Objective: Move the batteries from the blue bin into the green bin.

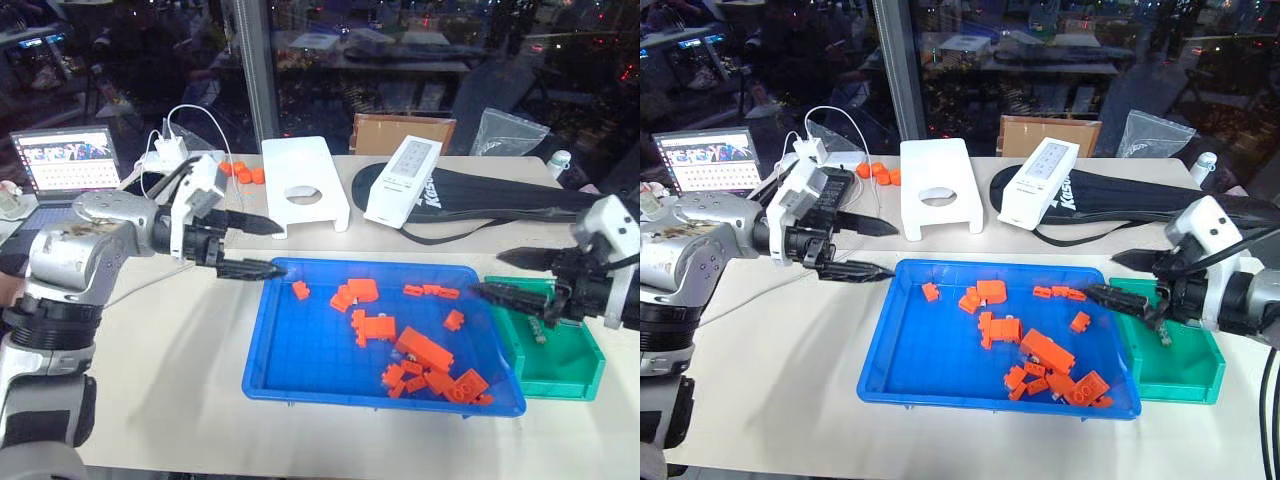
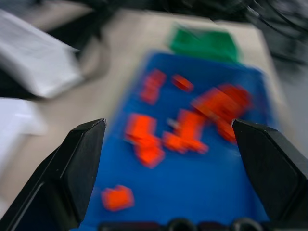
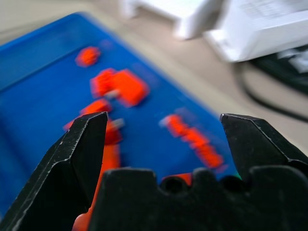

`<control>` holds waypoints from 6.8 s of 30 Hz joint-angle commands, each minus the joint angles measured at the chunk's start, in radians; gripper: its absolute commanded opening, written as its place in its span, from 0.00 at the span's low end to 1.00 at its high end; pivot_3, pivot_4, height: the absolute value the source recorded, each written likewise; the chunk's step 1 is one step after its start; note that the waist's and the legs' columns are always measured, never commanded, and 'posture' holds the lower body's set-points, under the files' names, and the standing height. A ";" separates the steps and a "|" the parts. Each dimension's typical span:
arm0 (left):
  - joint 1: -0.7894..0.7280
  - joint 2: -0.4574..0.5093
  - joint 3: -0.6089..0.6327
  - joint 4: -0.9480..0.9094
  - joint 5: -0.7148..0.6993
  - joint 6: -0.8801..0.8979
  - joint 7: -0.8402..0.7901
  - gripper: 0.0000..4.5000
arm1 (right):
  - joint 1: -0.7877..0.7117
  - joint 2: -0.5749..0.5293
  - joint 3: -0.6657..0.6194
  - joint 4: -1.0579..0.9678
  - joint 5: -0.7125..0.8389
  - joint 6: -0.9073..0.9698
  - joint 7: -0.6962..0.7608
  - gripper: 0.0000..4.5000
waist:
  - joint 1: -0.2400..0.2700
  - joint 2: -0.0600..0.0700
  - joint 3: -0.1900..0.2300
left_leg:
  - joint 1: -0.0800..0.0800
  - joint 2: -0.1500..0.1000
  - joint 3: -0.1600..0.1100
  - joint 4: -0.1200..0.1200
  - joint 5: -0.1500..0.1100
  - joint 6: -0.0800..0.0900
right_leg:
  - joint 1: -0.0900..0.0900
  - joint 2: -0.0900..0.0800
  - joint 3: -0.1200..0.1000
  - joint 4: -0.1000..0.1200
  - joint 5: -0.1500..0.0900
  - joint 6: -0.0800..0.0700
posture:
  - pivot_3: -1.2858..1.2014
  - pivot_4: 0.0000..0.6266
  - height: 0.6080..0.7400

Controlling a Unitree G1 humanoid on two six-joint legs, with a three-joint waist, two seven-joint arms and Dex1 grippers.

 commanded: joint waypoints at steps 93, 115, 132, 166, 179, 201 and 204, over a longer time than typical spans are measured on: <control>0.056 -0.069 -0.056 -0.099 0.120 -0.088 0.066 1.00 | -0.347 0.299 0.880 0.195 -0.610 -0.096 0.042 0.99 | 0.008 0.001 0.000 | -0.005 0.000 -0.007 0.009 -0.001 0.003 | -0.001 0.000 -0.010 0.010 -0.003 -0.003 | 0.52 0.24 0.74; 0.041 -0.157 -0.068 -0.057 0.108 -0.063 0.090 1.00 | -0.104 -0.123 0.267 0.144 -0.573 -0.024 0.143 0.56 | 0.021 0.001 0.000 | -0.005 -0.001 -0.010 0.009 -0.002 0.003 | 0.001 -0.001 -0.013 0.009 -0.004 -0.004 | 0.52 0.24 0.74; 0.072 -0.147 -0.077 -0.085 0.132 -0.097 0.080 1.00 | 0.068 -0.108 0.302 0.344 -0.667 -0.205 0.123 0.81 | -0.003 0.005 0.000 | -0.004 -0.001 -0.010 0.009 -0.002 0.003 | 0.002 -0.001 -0.013 0.010 -0.005 -0.003 | 0.52 0.24 0.74; 0.096 -0.102 -0.058 -0.123 0.119 -0.052 0.070 1.00 | -0.486 0.384 0.941 0.395 -0.724 -0.398 0.222 0.76 | 0.008 0.004 0.001 | -0.005 -0.001 -0.013 0.010 -0.001 0.003 | 0.001 -0.001 -0.016 0.012 -0.005 -0.005 | 0.52 0.24 0.74; 0.097 -0.099 -0.059 -0.118 0.126 -0.061 0.072 1.00 | -0.495 0.389 0.873 0.360 -0.703 -0.360 0.237 0.01 | 0.010 0.004 0.001 | -0.005 -0.001 -0.013 0.010 -0.001 0.003 | 0.001 -0.001 -0.016 0.012 -0.005 -0.005 | 0.52 0.24 0.74; 0.081 -0.102 -0.079 -0.090 0.145 -0.083 0.047 1.00 | -0.335 0.261 0.851 0.230 -0.705 -0.373 0.270 0.69 | 0.005 0.004 0.001 | -0.005 -0.001 -0.014 0.010 -0.001 0.003 | 0.001 -0.001 -0.016 0.012 -0.006 -0.004 | 0.52 0.24 0.74; 0.079 -0.102 -0.079 -0.088 0.149 -0.084 0.044 1.00 | -0.338 0.283 0.861 0.260 -0.735 -0.409 0.250 0.69 | 0.007 0.004 0.001 | -0.005 -0.001 -0.014 0.010 -0.001 0.003 | 0.001 -0.001 -0.016 0.012 -0.006 -0.004 | 0.52 0.24 0.74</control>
